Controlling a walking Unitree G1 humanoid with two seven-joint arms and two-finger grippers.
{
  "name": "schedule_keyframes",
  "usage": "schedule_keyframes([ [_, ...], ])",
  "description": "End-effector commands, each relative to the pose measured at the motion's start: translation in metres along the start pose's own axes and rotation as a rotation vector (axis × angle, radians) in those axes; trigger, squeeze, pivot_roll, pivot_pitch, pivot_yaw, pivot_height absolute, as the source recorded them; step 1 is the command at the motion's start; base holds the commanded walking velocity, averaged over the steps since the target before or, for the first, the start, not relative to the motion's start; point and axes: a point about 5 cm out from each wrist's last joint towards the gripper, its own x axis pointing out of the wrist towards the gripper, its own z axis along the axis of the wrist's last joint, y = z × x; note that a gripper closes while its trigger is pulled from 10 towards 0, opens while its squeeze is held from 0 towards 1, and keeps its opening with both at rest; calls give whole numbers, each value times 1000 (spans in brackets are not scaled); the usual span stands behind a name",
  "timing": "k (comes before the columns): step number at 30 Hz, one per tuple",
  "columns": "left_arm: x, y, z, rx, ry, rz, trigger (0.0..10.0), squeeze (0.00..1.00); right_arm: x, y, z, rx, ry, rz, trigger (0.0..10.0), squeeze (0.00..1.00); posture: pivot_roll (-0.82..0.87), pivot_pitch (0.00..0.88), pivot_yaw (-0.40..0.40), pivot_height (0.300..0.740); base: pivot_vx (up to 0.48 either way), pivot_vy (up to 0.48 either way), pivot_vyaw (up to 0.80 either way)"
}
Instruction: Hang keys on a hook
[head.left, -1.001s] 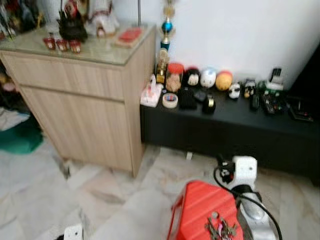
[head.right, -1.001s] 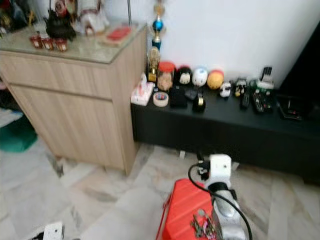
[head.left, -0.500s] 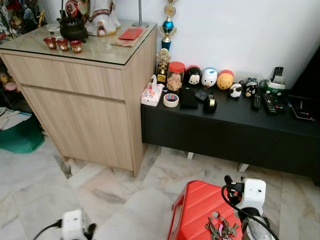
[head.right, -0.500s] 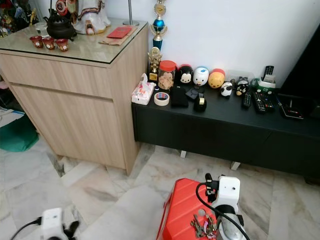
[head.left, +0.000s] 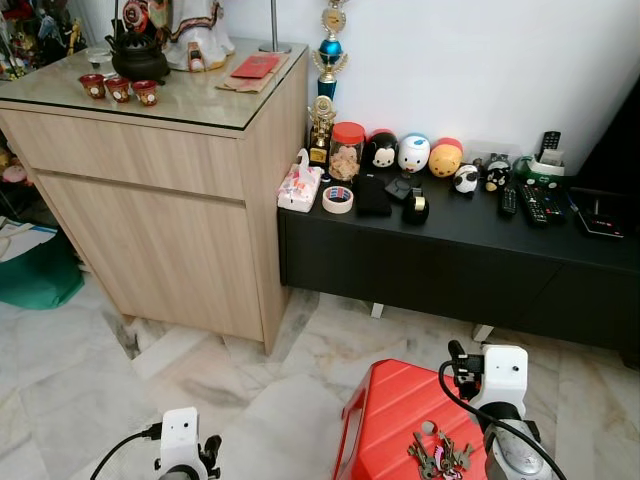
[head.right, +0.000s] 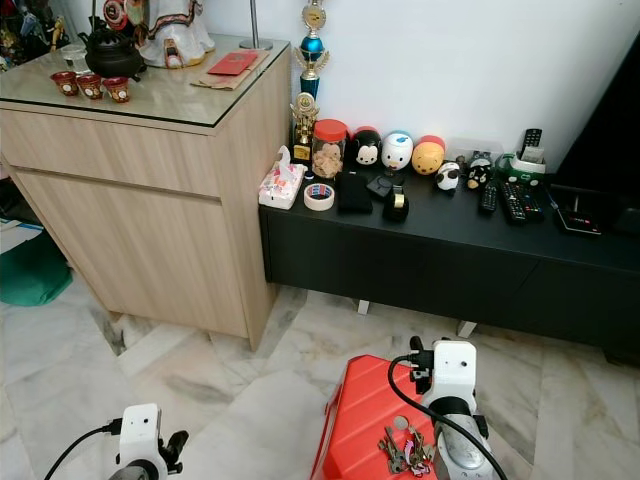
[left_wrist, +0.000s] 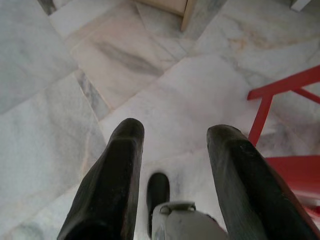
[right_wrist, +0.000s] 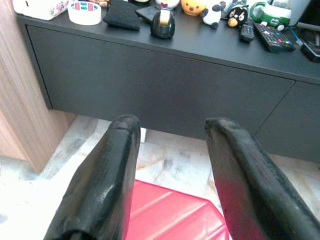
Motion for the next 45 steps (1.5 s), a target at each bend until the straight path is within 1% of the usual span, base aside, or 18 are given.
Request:
schedule_keyframes([
  [1,-2,7,-5,11,28,12,10000,0,3,-2,7,-11,-17,-1,10000,0,23,0,-57,680,0,0,0],
  [2,-2,9,-5,10,25,16,10000,0,3,-2,7,-12,-17,-1,10000,0,23,0,-57,675,0,0,0],
  [3,-2,15,0,1,-4,27,10000,0,4,-3,8,-12,-18,1,10000,0,24,0,-60,665,0,0,0],
  [6,-2,27,10,-26,-63,39,10000,0,5,-3,9,-13,-18,2,10000,0,30,0,-65,645,0,0,0],
  [7,-2,27,10,-26,-63,39,10000,0,5,-3,9,-13,-18,2,10000,0,30,0,-65,645,0,0,0],
  [8,-2,36,23,-50,-146,47,10000,0,6,-3,11,-9,-19,3,10000,0,37,0,-71,635,0,0,0],
  [9,-1,40,40,-54,-230,44,10000,0,8,-3,11,-8,-19,5,10000,0,42,0,-74,625,0,0,0],
  [10,0,39,49,-50,-268,38,10000,0,8,-2,12,-8,-19,6,10000,0,44,0,-74,620,0,0,0],
  [11,1,36,69,-45,-367,13,10000,0,9,-1,11,-8,-16,11,10000,0,47,0,-77,610,0,0,0],
  [13,1,32,80,-33,-423,-7,10000,0,10,-1,11,-8,-14,15,10000,0,50,0,-78,600,0,0,0],
  [14,-1,28,90,-10,-478,-25,10000,0,11,0,12,-8,-13,19,10000,0,48,0,-78,590,0,0,0],
  [17,-3,24,96,-5,-531,-40,10000,0,13,1,13,-9,-16,28,10000,0,49,0,-81,571,0,0,0],
  [22,-4,17,103,-14,-574,-53,10000,0,17,3,14,-23,-11,56,10000,0,56,0,-85,571,0,0,0],
  [31,-4,9,112,-45,-609,-69,10000,0,22,3,22,-13,-37,67,10000,0,50,0,-83,571,0,0,0],
  [38,-4,7,111,-42,-593,-85,10000,0,23,1,22,-6,-36,48,10000,0,50,0,-81,571,0,0,0],
  [42,-4,6,111,-38,-594,-92,10000,0,23,-2,19,27,-17,18,10000,0,51,0,-82,571,122,0,0],
  [44,-4,5,111,-38,-595,-99,10000,0,25,-4,18,71,-7,-4,10000,0,55,0,-83,571,293,0,0],
  [45,-4,5,111,-38,-595,-99,10000,0,25,-4,18,71,-7,-4,10000,0,55,0,-83,571,300,0,0],
])
